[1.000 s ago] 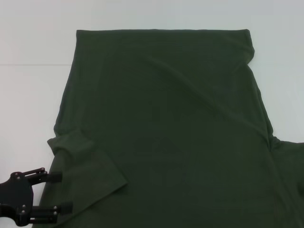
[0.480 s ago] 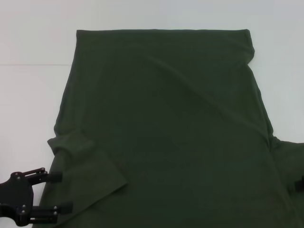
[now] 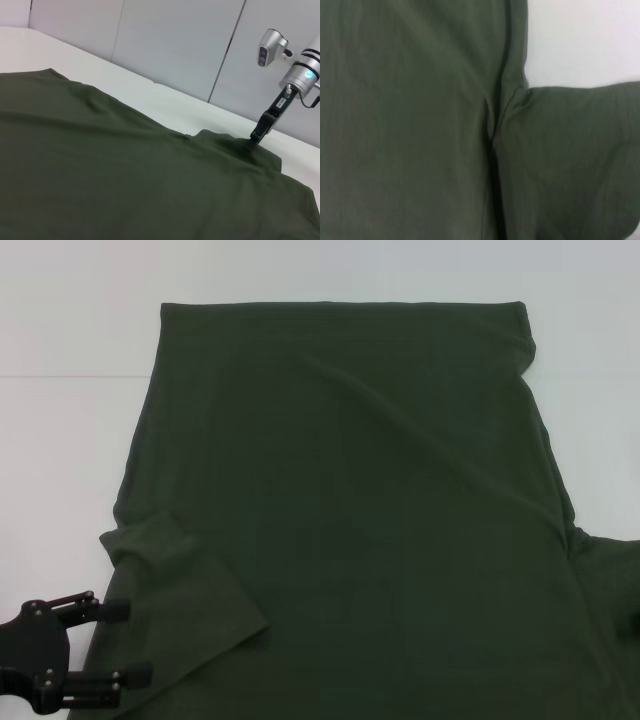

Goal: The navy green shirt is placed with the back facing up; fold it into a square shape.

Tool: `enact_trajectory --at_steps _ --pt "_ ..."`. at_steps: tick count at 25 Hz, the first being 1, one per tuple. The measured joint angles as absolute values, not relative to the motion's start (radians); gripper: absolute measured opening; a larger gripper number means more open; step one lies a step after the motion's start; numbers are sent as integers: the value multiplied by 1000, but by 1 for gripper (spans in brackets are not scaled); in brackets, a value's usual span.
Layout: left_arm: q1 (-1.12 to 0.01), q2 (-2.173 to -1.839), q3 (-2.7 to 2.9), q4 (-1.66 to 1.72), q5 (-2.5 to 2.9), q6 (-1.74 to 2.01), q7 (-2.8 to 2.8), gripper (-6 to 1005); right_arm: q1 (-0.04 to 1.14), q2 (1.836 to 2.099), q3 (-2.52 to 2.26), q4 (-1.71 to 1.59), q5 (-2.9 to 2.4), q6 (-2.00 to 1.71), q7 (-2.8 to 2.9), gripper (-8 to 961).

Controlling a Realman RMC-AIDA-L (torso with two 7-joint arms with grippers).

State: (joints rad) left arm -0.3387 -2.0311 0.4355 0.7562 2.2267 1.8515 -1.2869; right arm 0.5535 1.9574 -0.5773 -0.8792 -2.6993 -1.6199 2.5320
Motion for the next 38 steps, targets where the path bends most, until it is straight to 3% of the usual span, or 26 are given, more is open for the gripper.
enact_trajectory --at_steps 9,15,17,32,38 --pt "-339 -2030 436 756 2223 1851 -1287 899 554 1955 -579 -881 -2703 -1621 2532 514" --pt "-339 -2029 436 756 2222 1851 -1288 899 555 1948 -577 -882 -2699 -1616 2532 279" --pt "-339 -2029 436 756 2223 1851 -1289 899 556 1946 -576 -882 -2698 -1615 2532 44" --pt "-336 -2026 436 756 2225 1853 -1290 899 549 1917 -502 -1032 -2638 -1729 2529 29" --pt "-336 -2025 436 756 2227 1855 -1290 900 592 1920 -533 -1050 -2628 -1744 2529 30"
